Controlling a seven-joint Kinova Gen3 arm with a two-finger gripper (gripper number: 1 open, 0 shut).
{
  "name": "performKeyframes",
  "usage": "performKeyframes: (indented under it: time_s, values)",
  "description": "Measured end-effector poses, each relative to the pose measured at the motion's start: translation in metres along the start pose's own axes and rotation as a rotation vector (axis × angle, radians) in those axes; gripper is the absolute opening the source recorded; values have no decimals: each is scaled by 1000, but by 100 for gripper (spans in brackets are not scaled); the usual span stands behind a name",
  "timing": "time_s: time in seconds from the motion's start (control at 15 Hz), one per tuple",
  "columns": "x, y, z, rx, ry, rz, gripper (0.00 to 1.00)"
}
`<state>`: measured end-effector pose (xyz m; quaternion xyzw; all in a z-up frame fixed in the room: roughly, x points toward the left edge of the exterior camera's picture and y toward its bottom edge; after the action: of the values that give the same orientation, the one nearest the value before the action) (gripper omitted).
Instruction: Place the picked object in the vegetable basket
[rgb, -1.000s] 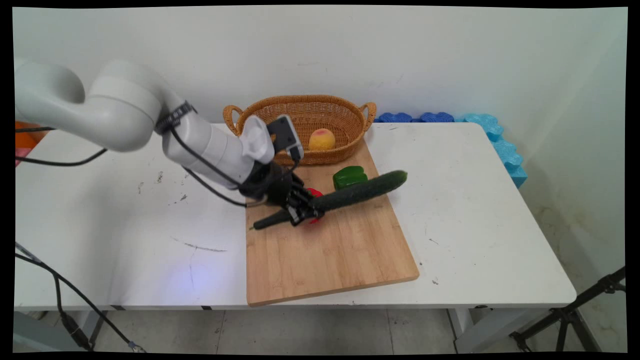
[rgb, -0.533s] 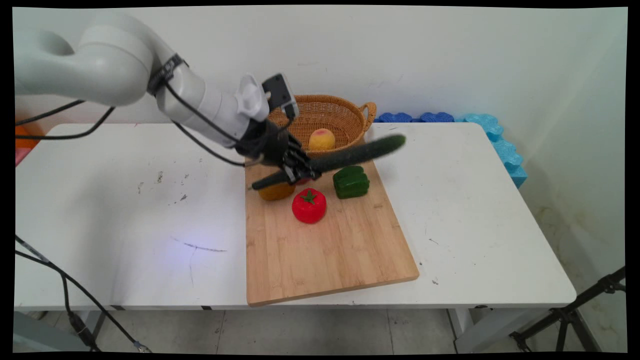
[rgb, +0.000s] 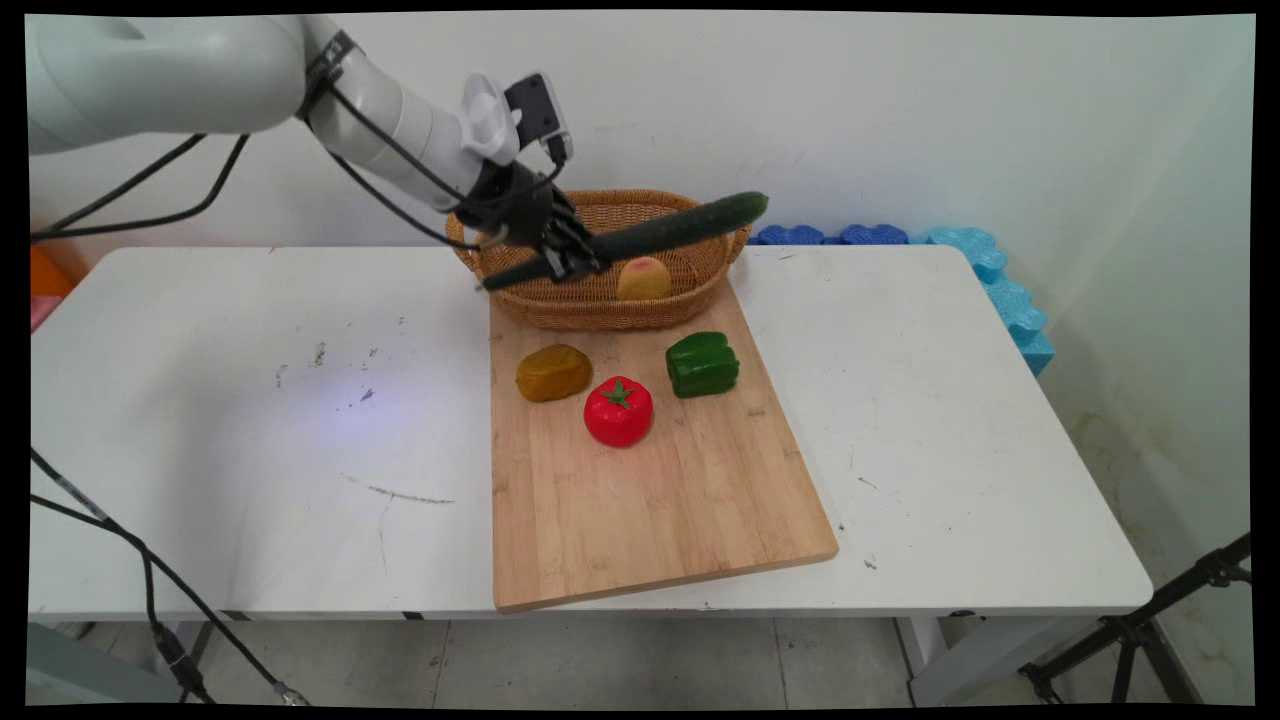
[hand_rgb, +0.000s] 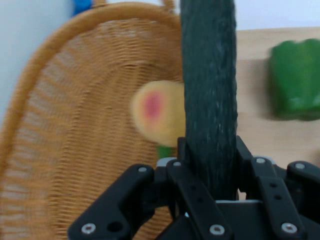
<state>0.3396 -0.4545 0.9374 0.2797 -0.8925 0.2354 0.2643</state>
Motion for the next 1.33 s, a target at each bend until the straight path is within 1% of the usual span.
performKeyframes:
  time_s: [0.2,0.4,0.6,0.73,1.0,1.33]
  values:
    - [-2,-26,7,37,-9,34,0]
    - [-5,-48,15,65,-18,68,0]
    - [-10,-75,29,90,-34,129,0]
    - [-13,-90,38,99,-46,175,0]
    - [-23,-116,58,105,-73,270,0]
    - [-34,-132,77,91,-94,360,0]
